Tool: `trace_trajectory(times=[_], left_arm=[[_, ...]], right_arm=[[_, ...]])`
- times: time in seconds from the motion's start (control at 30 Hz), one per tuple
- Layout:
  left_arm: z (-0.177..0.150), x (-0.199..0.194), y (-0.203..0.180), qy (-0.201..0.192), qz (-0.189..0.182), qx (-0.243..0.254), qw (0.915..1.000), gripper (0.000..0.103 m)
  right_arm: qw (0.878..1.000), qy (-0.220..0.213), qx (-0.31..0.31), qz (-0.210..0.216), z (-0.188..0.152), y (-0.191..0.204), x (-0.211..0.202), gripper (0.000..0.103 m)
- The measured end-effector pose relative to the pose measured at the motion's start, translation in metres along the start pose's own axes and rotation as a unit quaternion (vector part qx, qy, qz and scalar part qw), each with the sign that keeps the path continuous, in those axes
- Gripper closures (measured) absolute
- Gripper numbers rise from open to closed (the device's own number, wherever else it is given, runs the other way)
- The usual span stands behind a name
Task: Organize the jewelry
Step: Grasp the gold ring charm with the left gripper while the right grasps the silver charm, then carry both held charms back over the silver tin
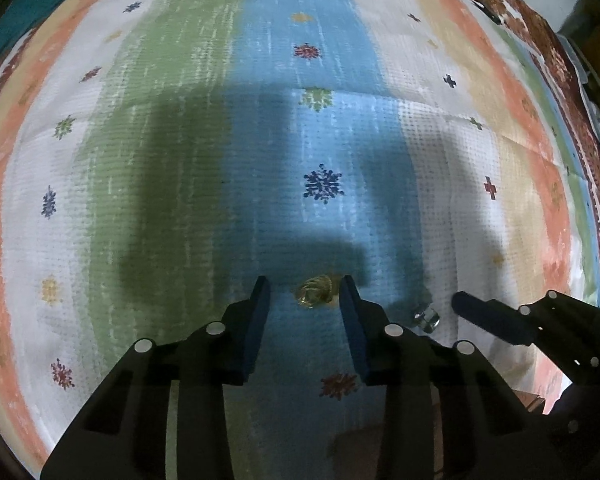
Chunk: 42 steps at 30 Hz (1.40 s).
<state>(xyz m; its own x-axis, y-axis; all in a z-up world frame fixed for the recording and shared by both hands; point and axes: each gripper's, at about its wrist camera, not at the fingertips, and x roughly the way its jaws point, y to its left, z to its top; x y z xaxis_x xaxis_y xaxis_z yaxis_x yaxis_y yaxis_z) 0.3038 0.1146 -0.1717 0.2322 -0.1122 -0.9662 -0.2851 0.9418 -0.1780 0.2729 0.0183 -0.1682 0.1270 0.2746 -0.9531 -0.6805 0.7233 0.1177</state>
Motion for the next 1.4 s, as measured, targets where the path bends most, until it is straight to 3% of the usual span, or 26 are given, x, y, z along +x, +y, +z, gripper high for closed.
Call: trace_trajectory(times=[0.1, 0.27, 0.4, 0.73, 1.1, 1.4], left_arm=[[0.002, 0.002, -0.003, 0.001, 0.003, 0.005, 1.0000, 0.069], [0.003, 0.006, -0.008, 0.003, 0.026, 0.013, 0.9996, 0.085], [0.005, 0.006, -0.009, 0.003, 0.026, 0.014, 0.9996, 0.085], [-0.002, -0.012, -0.002, -0.023, 0.030, 0.009, 0.9993, 0.086], [-0.028, -0.055, 0.001, -0.068, 0.029, 0.013, 0.9972, 0.086], [-0.039, -0.081, -0.021, -0.102, 0.025, 0.035, 0.9939, 0.086]], right_arm=[[1.000, 0.004, -0.001, 0.002, 0.001, 0.001, 0.003, 0.077], [1.000, 0.012, -0.005, 0.001, 0.000, 0.001, 0.007, 0.088], [1.000, 0.011, -0.007, 0.004, 0.000, 0.001, 0.008, 0.093], [1.000, -0.013, 0.011, 0.005, -0.001, -0.006, -0.003, 0.093], [0.997, -0.067, 0.050, 0.005, -0.015, -0.019, -0.051, 0.093], [0.992, -0.104, 0.063, -0.010, -0.025, -0.022, -0.083, 0.093]])
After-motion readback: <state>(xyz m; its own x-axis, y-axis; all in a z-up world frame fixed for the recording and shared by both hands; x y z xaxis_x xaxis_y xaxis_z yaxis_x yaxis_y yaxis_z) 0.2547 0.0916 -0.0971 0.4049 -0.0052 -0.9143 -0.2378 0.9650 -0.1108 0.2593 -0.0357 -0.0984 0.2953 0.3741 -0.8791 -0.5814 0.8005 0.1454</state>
